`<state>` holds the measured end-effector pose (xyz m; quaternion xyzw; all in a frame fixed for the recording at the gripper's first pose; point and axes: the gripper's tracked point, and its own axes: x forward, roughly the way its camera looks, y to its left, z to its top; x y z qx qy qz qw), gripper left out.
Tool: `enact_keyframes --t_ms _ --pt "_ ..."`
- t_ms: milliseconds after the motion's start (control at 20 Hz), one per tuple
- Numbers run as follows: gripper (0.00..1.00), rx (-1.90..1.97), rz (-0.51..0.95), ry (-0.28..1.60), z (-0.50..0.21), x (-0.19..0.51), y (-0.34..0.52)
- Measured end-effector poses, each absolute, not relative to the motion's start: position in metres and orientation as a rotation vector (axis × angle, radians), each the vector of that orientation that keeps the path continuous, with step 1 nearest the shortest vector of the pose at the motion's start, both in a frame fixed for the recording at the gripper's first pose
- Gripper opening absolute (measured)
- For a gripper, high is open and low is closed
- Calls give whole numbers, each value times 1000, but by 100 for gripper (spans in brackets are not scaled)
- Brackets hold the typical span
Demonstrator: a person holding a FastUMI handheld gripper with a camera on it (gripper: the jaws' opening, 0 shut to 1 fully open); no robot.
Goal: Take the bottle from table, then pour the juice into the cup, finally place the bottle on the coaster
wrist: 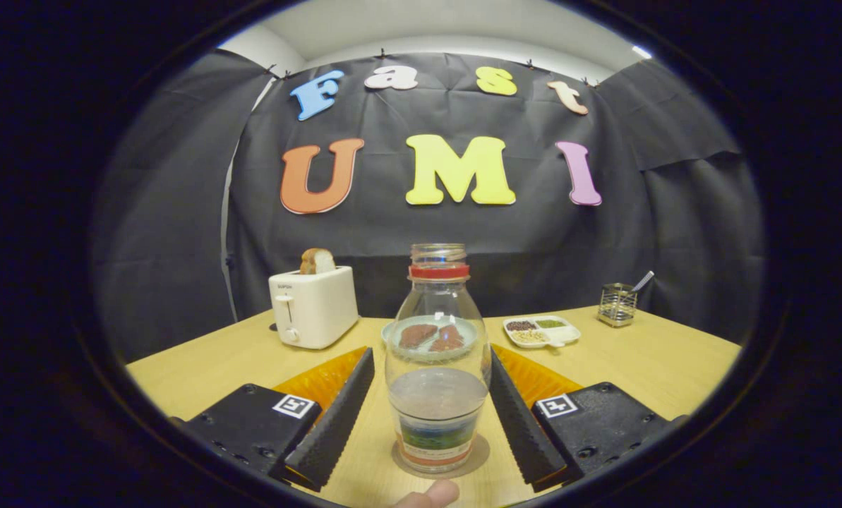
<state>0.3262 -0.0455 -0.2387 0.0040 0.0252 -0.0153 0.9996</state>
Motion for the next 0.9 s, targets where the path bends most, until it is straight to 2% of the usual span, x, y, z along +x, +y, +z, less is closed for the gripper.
enact_keyframes --t_ms 350,550,900 --pt "99 7 -41 31 -216 289 -41" --pt "99 -52 -77 -2 -192 250 -42" --pt "99 -74 -53 36 -179 187 -25"
